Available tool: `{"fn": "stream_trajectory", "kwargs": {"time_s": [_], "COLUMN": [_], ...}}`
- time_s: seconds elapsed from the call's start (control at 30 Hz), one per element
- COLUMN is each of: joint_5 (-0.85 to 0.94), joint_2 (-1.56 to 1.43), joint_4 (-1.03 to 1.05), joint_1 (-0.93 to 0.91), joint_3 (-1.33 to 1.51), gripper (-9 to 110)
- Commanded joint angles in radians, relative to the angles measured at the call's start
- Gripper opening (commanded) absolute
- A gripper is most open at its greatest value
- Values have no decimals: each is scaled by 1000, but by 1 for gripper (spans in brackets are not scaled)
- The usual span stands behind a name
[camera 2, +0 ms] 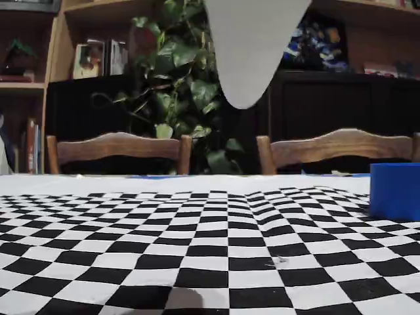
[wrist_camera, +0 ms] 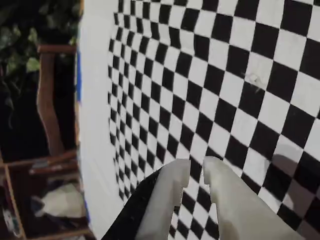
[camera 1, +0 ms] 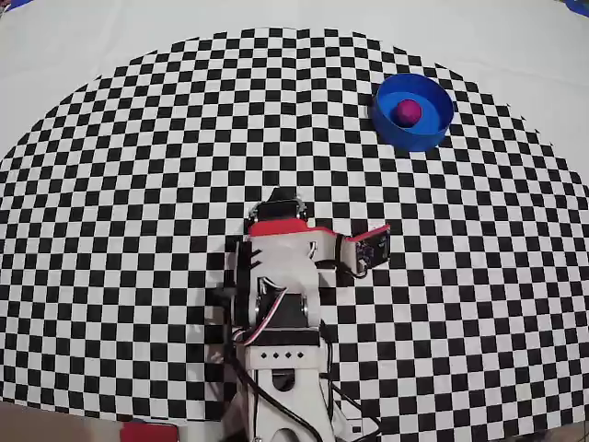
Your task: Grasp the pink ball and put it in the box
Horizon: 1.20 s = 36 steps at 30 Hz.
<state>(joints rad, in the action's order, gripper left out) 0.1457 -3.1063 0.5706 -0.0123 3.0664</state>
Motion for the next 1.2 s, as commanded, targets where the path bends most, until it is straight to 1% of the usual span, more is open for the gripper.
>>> {"fn": "stream_trajectory", "kwargs": {"time_s": [0.0,0.2,1.17], "joint_5": [-9,-35,-40], "joint_2": [-83,-144,-146], "joint_4": [74,230,238], "joint_1": [9,11,28], "joint_3": [18,46,46], "gripper": [0,0,0]}}
